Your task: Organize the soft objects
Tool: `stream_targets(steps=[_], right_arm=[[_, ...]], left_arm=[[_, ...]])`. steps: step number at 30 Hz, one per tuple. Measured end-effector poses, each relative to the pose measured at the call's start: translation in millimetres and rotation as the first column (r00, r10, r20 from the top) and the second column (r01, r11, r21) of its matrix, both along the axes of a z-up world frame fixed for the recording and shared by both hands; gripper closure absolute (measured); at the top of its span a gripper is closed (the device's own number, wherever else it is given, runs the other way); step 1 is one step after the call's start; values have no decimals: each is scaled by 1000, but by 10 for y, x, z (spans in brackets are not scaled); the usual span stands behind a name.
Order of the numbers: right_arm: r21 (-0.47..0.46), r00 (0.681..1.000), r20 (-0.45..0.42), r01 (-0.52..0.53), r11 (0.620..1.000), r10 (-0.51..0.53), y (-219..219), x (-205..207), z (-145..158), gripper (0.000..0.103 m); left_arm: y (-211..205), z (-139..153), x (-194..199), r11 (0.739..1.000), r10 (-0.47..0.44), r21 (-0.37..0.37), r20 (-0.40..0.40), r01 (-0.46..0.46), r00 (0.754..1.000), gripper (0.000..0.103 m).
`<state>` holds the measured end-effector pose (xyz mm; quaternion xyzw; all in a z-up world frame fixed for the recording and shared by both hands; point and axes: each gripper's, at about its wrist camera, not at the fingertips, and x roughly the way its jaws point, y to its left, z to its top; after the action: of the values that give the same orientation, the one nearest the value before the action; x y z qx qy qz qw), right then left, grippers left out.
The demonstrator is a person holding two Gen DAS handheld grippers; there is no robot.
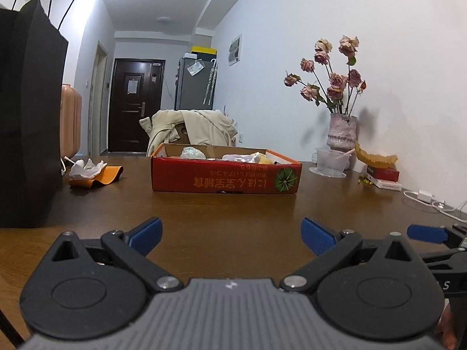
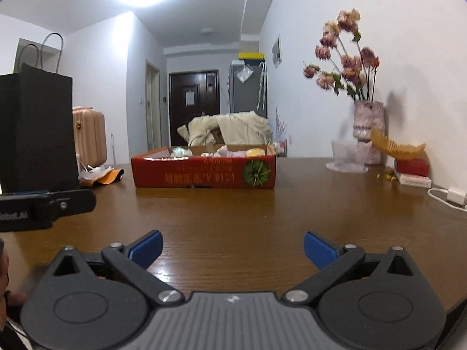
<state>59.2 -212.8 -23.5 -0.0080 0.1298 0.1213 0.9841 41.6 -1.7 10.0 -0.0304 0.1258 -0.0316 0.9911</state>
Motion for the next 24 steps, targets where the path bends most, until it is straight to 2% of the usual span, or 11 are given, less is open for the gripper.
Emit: stream_targets(steps=[3,7,12,24], right_arm=[[-13,999,33,-15,1000,16,43,-28,-11,0],[-22,999,39,6,1000,-5,47,-15,-22,0],[-6,995,95,28,1000,-27,31,-67,36,0],[19,997,68,22,1000,-23,-21,11,23,0]], left_arm=[[18,-24,35,1000,3,10,1,-3,1000,0],[76,-27,70,999,19,-35,3,-19,1000,0],[76,-39,47,1000,9,-30,13,-8,1000,0],[83,-36,56,999,7,-31,10,-6,1000,0]])
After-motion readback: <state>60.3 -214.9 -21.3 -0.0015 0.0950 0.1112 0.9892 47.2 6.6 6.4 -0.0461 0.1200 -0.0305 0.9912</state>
